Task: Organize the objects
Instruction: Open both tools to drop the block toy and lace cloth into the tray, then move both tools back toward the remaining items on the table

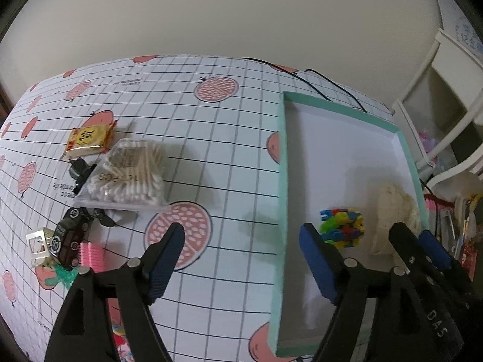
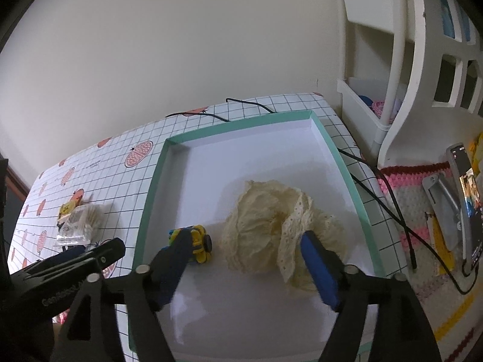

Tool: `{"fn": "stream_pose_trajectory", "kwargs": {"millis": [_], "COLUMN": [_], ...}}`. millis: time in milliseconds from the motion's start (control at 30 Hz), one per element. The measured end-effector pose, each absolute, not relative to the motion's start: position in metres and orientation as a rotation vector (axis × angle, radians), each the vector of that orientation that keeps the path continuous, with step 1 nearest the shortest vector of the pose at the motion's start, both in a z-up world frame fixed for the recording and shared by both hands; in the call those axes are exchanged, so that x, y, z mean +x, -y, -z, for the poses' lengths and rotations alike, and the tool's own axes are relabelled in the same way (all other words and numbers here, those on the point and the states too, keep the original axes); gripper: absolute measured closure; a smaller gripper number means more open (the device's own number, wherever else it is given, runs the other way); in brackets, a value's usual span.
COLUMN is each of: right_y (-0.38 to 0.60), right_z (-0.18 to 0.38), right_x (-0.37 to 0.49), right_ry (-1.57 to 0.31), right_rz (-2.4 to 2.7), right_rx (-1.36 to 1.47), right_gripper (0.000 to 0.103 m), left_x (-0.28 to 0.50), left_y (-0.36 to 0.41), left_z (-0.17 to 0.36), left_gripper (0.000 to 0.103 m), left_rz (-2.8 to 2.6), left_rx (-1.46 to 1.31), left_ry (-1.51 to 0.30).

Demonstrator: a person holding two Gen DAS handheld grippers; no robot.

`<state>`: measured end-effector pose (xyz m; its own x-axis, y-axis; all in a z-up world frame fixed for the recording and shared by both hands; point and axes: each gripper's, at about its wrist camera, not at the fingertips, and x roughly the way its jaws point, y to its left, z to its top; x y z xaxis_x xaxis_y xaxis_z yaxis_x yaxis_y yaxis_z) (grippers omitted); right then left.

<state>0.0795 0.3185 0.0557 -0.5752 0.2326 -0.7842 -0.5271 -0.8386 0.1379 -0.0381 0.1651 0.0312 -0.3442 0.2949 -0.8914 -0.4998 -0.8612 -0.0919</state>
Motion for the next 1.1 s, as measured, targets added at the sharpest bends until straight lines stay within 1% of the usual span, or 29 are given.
{"fn": "stream_pose_trajectory", "kwargs": {"millis": [33, 100, 167, 267, 333, 400, 900, 1100], "right_y": [-0.318, -0.316, -0.315, -0.314, -0.314, -0.314, -0.309, -0.314], "right_z": [-0.055, -0.055, -0.054, -0.053, -0.052, -0.05, -0.051, -0.063], "right_x": [0.079, 0.078, 0.077, 0.076, 0.076, 0.075, 0.071, 0.075], "right_ry": [-0.498, -0.49, -0.485, -0.488, -0.485, -0.48, -0.383, -0.467], "right_rz": [-2.407, -2.407, -2.405, -2.402, -2.399, -2.395, -2.383, -2.391], "right_rx": [-1.124, -1.127, -1.128, -1.131, -1.136, -1.142, -1.154, -1.115], "right_gripper": [0.018, 0.009, 0.004, 0.003, 0.0, 0.0, 0.0, 0.0], "left_x": [-0.039, -0.04, -0.041, -0.042, -0.043, -0.045, -0.046, -0.046], "left_y": [-0.164, -0.162, -0.16, -0.159, -0.157, -0.157, -0.155, -0.15], "left_z": [-0.031, -0.03, -0.029, -0.027, -0.026, -0.026, -0.027, -0.037], "left_gripper": [0.022, 0.016, 0.016, 0.015, 0.009, 0.005, 0.005, 0.005], "left_rz": [-2.23, -2.241, -2.248, -2.257, -2.268, -2.275, -2.289, -2.293], "left_rx": [-1.414, -1.412, -1.41, -1.409, -1.407, -1.406, -1.381, -1.372], "left_ry": [-0.274, -0.276, -0.273, -0.279, -0.28, -0.276, -0.312, -0.285]}}
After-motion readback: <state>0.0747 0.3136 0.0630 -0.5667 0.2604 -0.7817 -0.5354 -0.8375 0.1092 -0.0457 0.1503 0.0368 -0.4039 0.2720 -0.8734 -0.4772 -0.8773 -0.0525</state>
